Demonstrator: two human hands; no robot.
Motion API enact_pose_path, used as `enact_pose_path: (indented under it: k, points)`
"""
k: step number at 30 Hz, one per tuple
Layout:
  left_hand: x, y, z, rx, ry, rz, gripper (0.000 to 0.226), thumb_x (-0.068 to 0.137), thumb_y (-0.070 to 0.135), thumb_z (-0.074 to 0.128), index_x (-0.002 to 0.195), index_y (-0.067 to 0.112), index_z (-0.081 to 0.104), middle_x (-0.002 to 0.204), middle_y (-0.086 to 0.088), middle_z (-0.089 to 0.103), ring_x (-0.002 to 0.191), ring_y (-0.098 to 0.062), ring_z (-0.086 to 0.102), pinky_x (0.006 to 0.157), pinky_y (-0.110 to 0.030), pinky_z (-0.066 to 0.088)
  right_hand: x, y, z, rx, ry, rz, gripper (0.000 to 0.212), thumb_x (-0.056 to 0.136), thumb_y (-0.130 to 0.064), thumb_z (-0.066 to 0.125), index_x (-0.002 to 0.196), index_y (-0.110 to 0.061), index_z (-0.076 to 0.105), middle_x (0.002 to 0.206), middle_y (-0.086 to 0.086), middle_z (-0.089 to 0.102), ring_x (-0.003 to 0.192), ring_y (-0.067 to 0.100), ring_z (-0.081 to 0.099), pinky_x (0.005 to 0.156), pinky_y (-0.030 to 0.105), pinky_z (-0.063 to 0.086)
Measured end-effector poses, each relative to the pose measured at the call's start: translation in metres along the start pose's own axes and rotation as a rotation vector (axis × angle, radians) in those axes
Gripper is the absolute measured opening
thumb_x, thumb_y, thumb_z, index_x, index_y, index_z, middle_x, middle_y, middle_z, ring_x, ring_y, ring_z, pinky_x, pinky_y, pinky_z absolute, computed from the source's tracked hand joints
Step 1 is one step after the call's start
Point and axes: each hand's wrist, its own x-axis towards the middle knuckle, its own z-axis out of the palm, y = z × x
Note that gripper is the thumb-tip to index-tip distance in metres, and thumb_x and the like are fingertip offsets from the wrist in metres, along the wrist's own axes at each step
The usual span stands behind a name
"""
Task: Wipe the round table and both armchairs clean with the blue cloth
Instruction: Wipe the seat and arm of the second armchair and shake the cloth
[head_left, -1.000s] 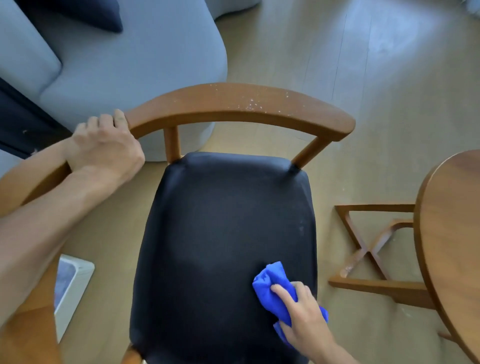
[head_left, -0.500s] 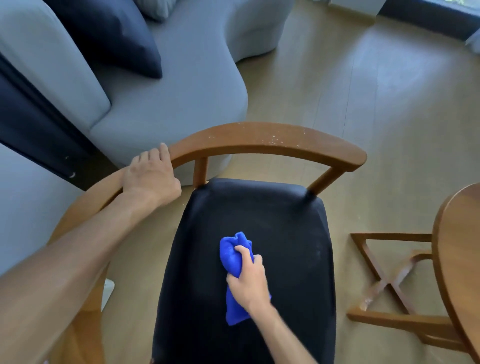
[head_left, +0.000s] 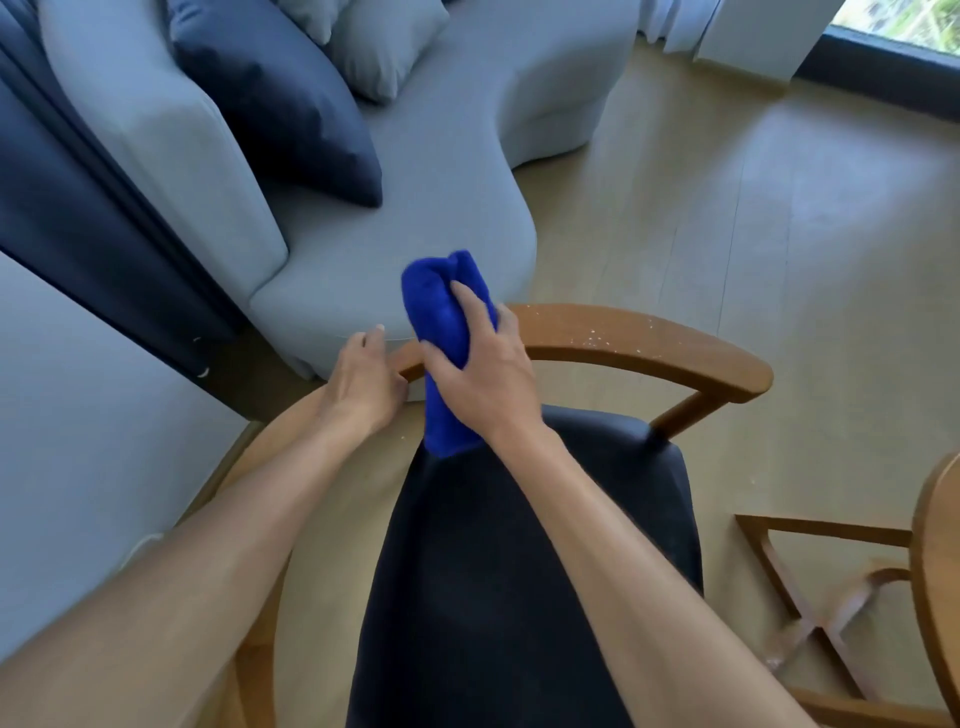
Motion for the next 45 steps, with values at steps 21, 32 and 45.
enact_pose_path:
  k: [21, 32, 45]
  points:
    - [0.020, 0.027, 0.047, 0.260, -0.046, 0.275, 0.069, 0.097, 0.042, 0.038, 0.152, 0.015, 0.005, 0.158, -0.012, 0.010, 0.147, -0.028, 0.006, 0.119, -0.041, 0.003, 0.039, 0.112, -0.075, -0.541, 0.204, 0.018, 0.046, 0.083, -0.020, 0.057, 0.128, -0.016, 0.052, 0.146, 0.015, 0.037, 0.121, 0.035, 0.045, 0.102, 0.043, 0.038]
    - [0.035, 0.045, 0.048, 0.436, -0.147, 0.243, 0.077, 0.093, 0.051, 0.040, 0.147, 0.011, 0.002, 0.150, -0.017, 0.022, 0.138, -0.034, 0.022, 0.116, -0.046, 0.014, -0.037, 0.202, -0.149, -0.081, 0.678, 0.740, 0.046, 0.087, -0.012, 0.053, 0.133, -0.014, 0.047, 0.131, 0.009, 0.055, 0.117, 0.031, 0.052, 0.101, 0.039, 0.040]
    - [0.037, 0.045, 0.046, 0.487, -0.157, 0.255, 0.074, 0.091, 0.040, 0.049, 0.145, 0.009, 0.009, 0.144, -0.019, 0.027, 0.132, -0.037, 0.030, 0.111, -0.047, 0.021, 0.042, 0.092, -0.067, -0.398, 0.314, 0.162, 0.053, 0.087, -0.033, 0.056, 0.138, -0.023, 0.045, 0.145, 0.004, 0.038, 0.123, 0.026, 0.040, 0.106, 0.037, 0.031]
